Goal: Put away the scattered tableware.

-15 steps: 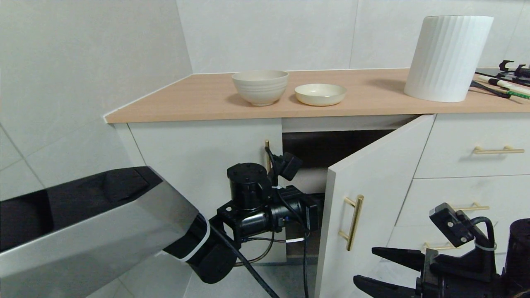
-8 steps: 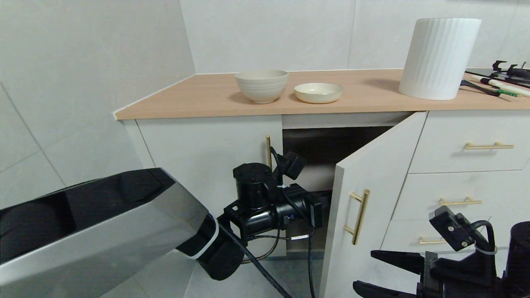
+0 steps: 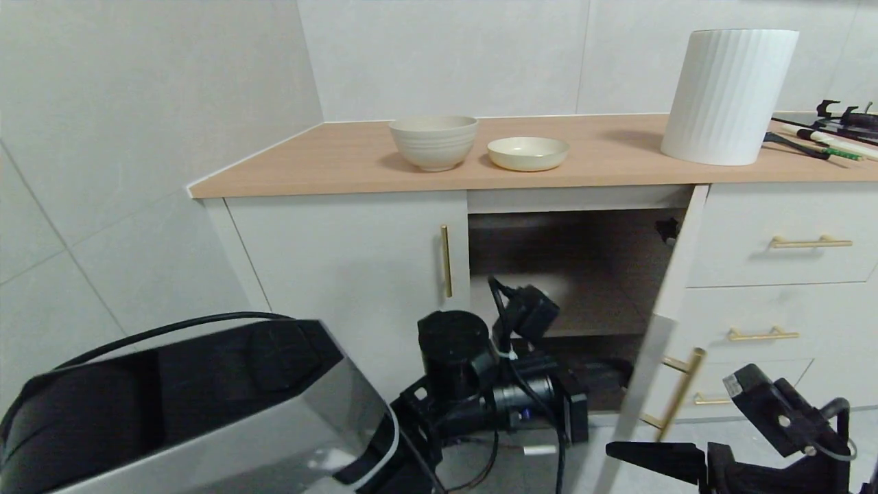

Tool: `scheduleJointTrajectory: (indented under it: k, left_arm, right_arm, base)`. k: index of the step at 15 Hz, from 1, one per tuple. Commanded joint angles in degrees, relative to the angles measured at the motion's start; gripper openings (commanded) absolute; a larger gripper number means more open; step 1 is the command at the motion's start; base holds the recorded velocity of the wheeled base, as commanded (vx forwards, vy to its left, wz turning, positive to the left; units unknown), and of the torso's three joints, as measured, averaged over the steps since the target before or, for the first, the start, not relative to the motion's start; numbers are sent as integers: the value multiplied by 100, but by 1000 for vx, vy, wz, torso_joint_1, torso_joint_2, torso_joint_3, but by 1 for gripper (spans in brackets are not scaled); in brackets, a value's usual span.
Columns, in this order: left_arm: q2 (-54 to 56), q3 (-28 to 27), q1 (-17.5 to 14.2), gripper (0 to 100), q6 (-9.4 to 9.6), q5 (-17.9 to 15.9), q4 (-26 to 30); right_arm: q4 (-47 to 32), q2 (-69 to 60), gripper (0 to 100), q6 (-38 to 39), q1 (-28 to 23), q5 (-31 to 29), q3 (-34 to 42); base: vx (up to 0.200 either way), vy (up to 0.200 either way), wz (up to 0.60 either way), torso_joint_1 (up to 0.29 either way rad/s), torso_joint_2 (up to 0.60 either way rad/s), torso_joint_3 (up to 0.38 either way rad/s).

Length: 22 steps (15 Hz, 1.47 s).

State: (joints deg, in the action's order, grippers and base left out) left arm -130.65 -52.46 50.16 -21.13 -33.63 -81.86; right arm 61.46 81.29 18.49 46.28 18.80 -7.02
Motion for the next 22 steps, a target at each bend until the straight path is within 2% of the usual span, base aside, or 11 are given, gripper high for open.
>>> scheduleJointTrajectory:
  k: [1, 6, 10, 11, 12, 13, 15, 18, 20, 21, 22]
  left_arm:
    - [769, 1150, 573, 0, -788, -1462, -814]
    - [786, 790, -754, 0, -788, -1198, -339]
    - [1700, 913, -1404, 0, -779, -987, 856]
    - [2386, 1000, -1650, 0, -691, -759, 1893]
    - [2720, 1009, -1782, 0, -507, -557, 2552]
    - [3054, 957, -1931, 0, -225, -240, 3290]
    - [3511, 904, -2055, 0, 223, 340, 4046]
    - [4196, 1167, -2380, 0, 320, 498, 4398]
    - [5075, 1378, -2837, 0, 320, 498, 5163]
    - [5436, 1352, -3004, 100, 328, 498, 5646]
    - [5796, 1308, -3206, 100, 328, 498, 6085]
  right_arm:
    - [-126, -737, 100, 32, 681, 27, 8]
    - [-179, -711, 100, 32, 620, -17, -27]
    - [-179, -447, 100, 32, -128, -52, -229]
    - [-179, -227, 100, 32, -585, -166, -309]
    - [-179, -131, 100, 32, -681, -350, -379]
    - [-179, -43, 100, 23, -760, -561, -458]
    - [-179, 107, 100, -39, -875, -869, -546]
    - [-196, 300, 100, -267, -1094, -895, -651]
    - [-478, 731, 100, -812, -1349, -1423, -1152]
    - [-688, 863, 100, -891, -1358, -1801, -1451]
    - [-1005, 924, 100, -953, -1384, -1950, -1794]
  base:
    - [0, 0, 0, 0, 0, 0]
    - [0, 0, 0, 0, 0, 0]
    - [0, 0, 0, 0, 0, 0]
    - [0, 0, 0, 0, 0, 0]
    - [0, 0, 0, 0, 0, 0]
    - [0, 0, 0, 0, 0, 0]
    - [0, 0, 0, 0, 0, 0]
    - [0, 0, 0, 0, 0, 0]
    - [0, 0, 0, 0, 0, 0]
    - [0, 0, 0, 0, 0, 0]
    - [0, 0, 0, 0, 0, 0]
